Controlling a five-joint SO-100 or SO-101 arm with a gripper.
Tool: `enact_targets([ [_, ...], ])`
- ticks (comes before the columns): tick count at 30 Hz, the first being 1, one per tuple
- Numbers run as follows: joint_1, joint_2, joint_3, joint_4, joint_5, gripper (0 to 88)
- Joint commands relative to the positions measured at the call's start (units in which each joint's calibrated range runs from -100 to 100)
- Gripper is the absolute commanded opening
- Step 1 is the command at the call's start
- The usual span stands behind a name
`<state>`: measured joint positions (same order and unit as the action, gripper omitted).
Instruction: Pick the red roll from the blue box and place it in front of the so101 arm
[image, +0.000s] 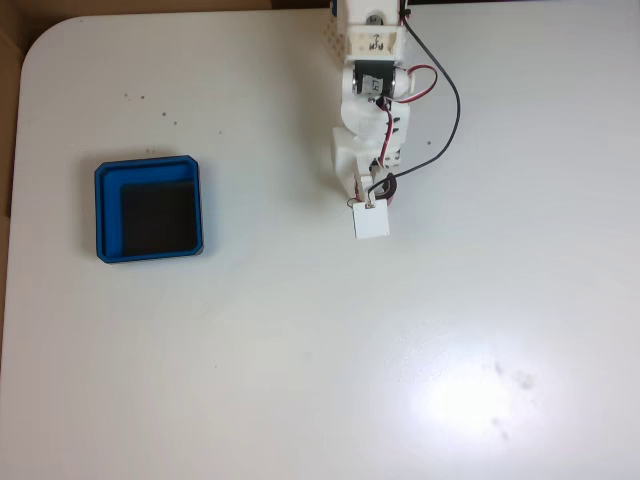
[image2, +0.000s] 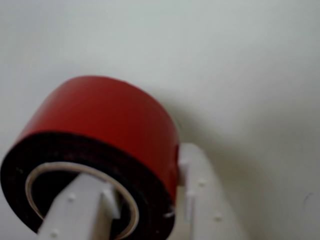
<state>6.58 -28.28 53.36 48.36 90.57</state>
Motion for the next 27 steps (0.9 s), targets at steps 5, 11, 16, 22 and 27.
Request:
enact_targets([
  [5, 0.21, -0.06, 0.01, -0.92, -0.20, 0.5],
  [11, 0.60, -0.06, 0.01, -0.34, -0.20, 0.6],
  [16, 0.70, 3.78, 0.90, -0.42, -0.20, 0.6],
  [22, 0.60, 4.54, 0.90, -0.50, -0.20, 0.7],
  [27, 0.60, 4.62, 0.90, -0.50, -0.12, 0.7],
])
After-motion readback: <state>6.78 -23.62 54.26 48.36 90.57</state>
